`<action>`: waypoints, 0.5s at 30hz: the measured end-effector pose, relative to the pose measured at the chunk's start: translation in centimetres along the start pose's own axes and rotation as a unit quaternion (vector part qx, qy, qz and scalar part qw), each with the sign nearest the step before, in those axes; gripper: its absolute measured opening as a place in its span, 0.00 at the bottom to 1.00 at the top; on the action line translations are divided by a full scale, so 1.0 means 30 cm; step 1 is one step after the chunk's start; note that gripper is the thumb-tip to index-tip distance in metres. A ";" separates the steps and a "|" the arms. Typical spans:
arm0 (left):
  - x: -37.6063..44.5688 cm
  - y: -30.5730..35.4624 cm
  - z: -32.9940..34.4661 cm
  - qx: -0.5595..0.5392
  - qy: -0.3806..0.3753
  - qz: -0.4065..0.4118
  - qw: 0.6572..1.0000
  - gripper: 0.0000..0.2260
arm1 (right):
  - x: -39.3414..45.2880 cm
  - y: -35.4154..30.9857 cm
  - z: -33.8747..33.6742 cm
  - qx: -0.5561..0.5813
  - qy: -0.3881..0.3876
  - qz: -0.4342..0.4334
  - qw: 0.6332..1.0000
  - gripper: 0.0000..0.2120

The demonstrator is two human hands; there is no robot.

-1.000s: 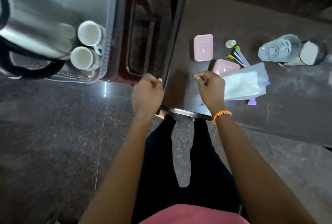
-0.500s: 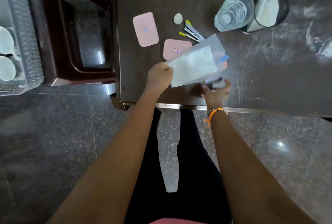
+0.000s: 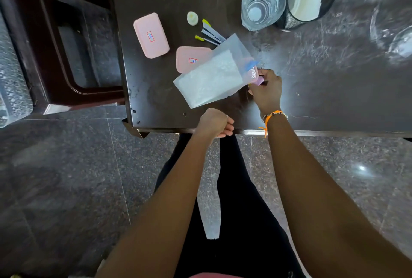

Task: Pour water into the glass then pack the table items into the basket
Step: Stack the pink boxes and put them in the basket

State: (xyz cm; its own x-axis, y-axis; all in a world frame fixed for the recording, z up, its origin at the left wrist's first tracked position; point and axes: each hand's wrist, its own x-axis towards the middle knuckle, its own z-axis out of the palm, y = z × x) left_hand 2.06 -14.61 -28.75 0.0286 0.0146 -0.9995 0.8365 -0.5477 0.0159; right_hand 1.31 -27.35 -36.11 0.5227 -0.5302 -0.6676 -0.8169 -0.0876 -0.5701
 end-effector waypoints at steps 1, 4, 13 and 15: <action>0.000 0.007 0.009 0.001 0.005 0.002 1.000 0.16 | 0.007 -0.009 -0.015 0.045 -0.010 0.038 0.998 0.12; -0.003 0.027 0.027 0.002 0.014 0.004 1.000 0.16 | 0.012 -0.030 -0.039 0.145 -0.013 0.102 0.984 0.07; -0.006 0.040 0.043 -0.031 0.022 0.056 0.998 0.14 | 0.011 -0.026 -0.086 0.120 0.021 0.088 0.989 0.06; -0.007 0.041 0.048 -0.021 0.031 0.075 0.997 0.13 | 0.008 -0.008 -0.124 0.156 0.041 0.104 0.981 0.09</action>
State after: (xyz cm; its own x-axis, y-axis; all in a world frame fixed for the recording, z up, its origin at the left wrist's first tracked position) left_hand 2.29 -16.49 -28.58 0.1872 -0.0116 -0.9823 0.8422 -0.5129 0.1666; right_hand 0.73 -30.59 -34.35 0.3210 -0.5758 -0.7520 -0.7825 0.2860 -0.5530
